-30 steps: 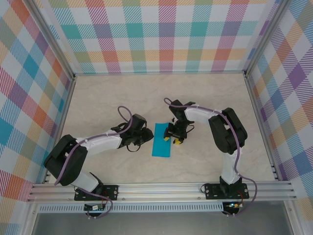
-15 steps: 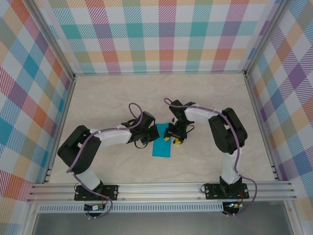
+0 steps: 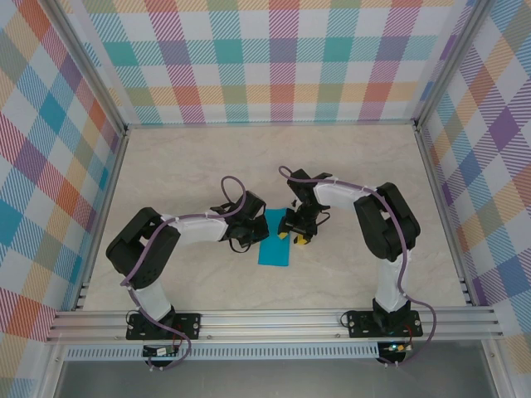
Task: Fold a paper plane with a square sheet of paper (pick it up from the middle)
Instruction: Hold the square sheet of paper at the center of the table.
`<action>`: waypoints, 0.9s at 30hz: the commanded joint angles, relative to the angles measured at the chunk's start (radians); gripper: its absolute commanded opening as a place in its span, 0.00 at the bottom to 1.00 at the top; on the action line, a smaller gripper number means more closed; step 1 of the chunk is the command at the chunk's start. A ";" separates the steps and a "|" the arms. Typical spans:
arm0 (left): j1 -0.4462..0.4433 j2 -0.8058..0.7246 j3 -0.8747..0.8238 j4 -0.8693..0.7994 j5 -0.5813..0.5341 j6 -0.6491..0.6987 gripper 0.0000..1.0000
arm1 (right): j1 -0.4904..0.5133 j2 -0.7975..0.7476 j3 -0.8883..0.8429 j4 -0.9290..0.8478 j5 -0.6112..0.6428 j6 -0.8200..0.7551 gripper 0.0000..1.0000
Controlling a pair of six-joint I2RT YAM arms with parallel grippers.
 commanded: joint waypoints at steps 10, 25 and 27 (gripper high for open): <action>-0.021 0.028 0.009 -0.040 -0.019 0.013 0.00 | -0.012 0.083 -0.071 -0.022 0.161 0.000 0.51; -0.021 0.042 0.014 -0.079 -0.053 0.043 0.00 | -0.032 -0.185 -0.087 0.035 0.082 -0.010 0.60; -0.022 0.043 0.018 -0.081 -0.053 0.044 0.00 | -0.035 -0.212 -0.109 0.059 0.059 -0.016 0.59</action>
